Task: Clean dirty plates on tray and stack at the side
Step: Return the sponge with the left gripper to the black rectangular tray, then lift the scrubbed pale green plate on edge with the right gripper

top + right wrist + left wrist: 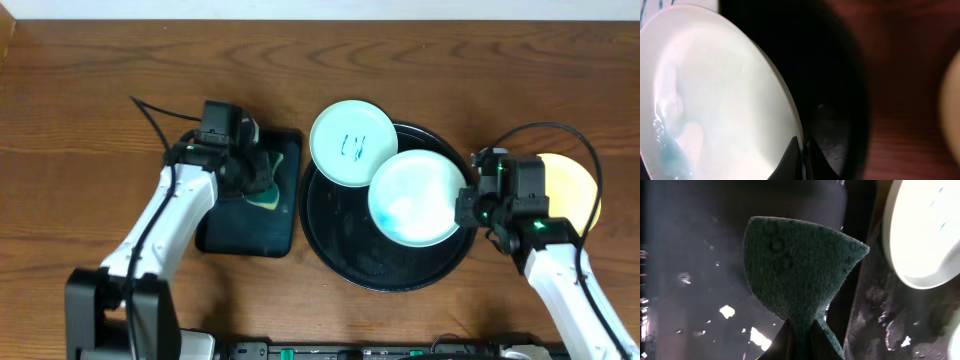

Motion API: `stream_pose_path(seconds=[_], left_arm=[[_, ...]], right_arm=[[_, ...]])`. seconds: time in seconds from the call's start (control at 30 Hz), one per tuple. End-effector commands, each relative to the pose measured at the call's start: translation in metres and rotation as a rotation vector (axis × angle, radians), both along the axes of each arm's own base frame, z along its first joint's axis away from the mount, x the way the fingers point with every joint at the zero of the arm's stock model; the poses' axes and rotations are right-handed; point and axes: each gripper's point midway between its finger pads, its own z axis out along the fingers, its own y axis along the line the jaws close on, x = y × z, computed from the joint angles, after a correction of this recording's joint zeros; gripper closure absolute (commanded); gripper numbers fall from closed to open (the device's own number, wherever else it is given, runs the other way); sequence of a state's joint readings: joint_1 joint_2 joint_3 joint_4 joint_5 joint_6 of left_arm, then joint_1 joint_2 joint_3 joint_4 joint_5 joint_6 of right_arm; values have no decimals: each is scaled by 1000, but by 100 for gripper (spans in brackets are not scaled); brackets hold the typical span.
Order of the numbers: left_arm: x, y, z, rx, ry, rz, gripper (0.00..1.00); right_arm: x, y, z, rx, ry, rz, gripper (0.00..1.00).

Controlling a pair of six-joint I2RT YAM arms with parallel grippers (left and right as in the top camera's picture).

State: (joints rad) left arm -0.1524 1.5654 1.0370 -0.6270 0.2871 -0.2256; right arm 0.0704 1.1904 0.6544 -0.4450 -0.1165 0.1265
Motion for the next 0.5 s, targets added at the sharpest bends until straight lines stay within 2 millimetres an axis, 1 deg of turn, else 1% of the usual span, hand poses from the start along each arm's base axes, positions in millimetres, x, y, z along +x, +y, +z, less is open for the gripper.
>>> stream_pose_path(seconds=[0.0, 0.13, 0.27, 0.37, 0.47], left_arm=[[-7, -1, -20, 11, 46, -63, 92], [-9, 2, -37, 38, 89, -80, 92], [-9, 17, -50, 128, 113, -59, 92], [-8, 19, -53, 138, 117, -56, 92], [-6, 19, -53, 137, 109, -56, 92]], right_arm=[[9, -12, 25, -124, -96, -44, 99], [9, -15, 35, -233, -141, -55, 99], [8, -10, 39, -336, -170, -28, 99], [10, -10, 48, -411, -202, -41, 99], [13, -7, 64, -482, -250, -46, 99]])
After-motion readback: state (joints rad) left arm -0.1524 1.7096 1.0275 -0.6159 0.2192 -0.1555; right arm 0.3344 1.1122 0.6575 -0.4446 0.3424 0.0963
